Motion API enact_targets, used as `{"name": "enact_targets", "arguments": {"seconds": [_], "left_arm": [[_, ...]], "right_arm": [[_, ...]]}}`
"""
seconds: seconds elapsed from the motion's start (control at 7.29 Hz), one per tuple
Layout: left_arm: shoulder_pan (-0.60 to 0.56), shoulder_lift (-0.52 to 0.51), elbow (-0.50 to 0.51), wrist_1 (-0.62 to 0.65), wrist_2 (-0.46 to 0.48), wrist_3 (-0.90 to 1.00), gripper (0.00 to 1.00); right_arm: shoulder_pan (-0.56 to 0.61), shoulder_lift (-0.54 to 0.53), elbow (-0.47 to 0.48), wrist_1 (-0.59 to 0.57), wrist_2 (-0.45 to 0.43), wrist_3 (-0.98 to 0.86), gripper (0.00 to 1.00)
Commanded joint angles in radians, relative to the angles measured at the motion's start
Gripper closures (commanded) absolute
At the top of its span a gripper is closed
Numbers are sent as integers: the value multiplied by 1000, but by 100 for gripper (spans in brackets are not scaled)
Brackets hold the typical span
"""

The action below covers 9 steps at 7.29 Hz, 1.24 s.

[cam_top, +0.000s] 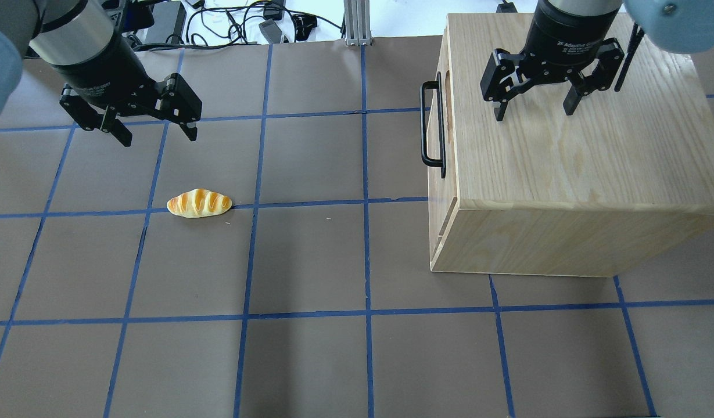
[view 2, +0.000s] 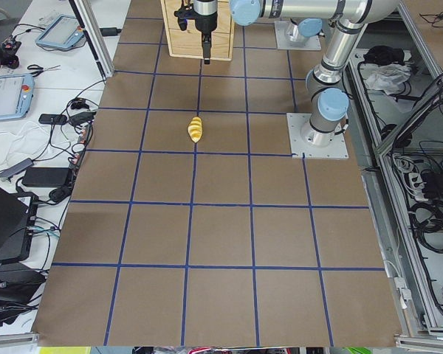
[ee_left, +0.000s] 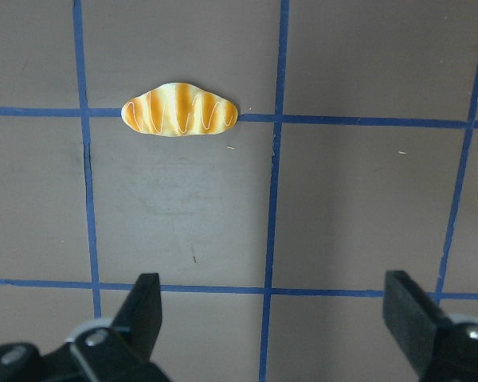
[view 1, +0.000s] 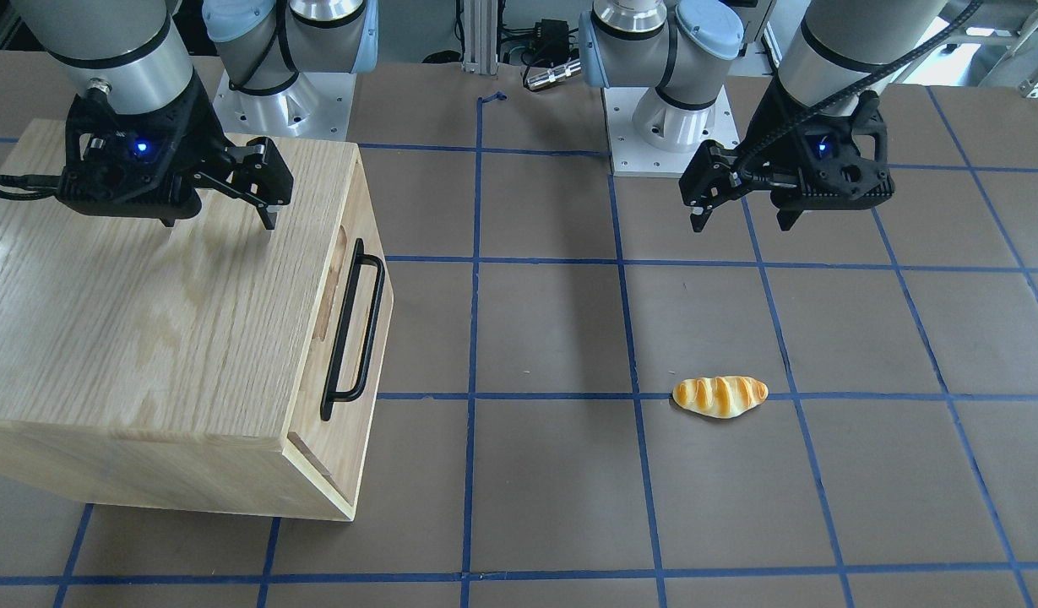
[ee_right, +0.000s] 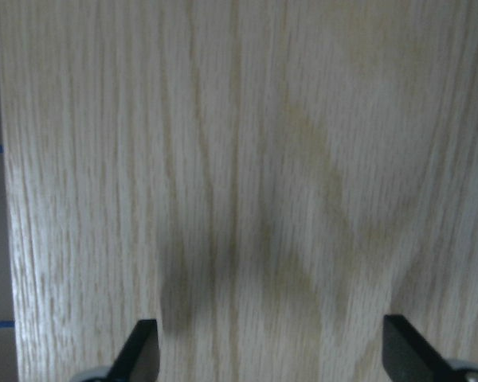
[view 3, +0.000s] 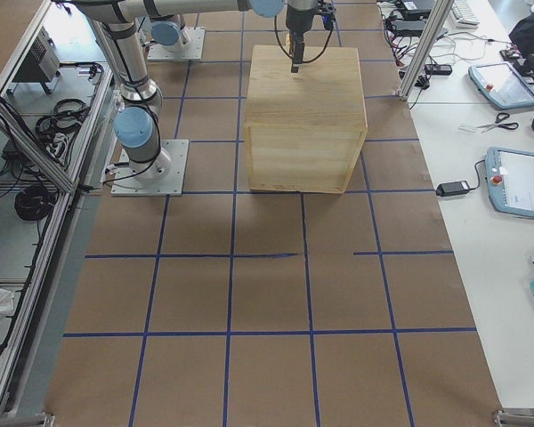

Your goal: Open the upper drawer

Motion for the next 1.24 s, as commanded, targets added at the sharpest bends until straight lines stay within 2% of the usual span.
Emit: {"name": "enact_targets", "arguments": {"seconds": [0.0, 0.96, 1.1], "left_arm": [[0, 5, -11, 2, -1, 1, 0], [6, 14, 11, 9, -8, 7, 0], [-5, 28, 2, -33, 2, 1, 0]], "right_arm": [[0, 0, -1, 0, 0, 0, 0], [0, 0, -1, 0, 0, 0, 0], [0, 0, -1, 0, 0, 0, 0]]}}
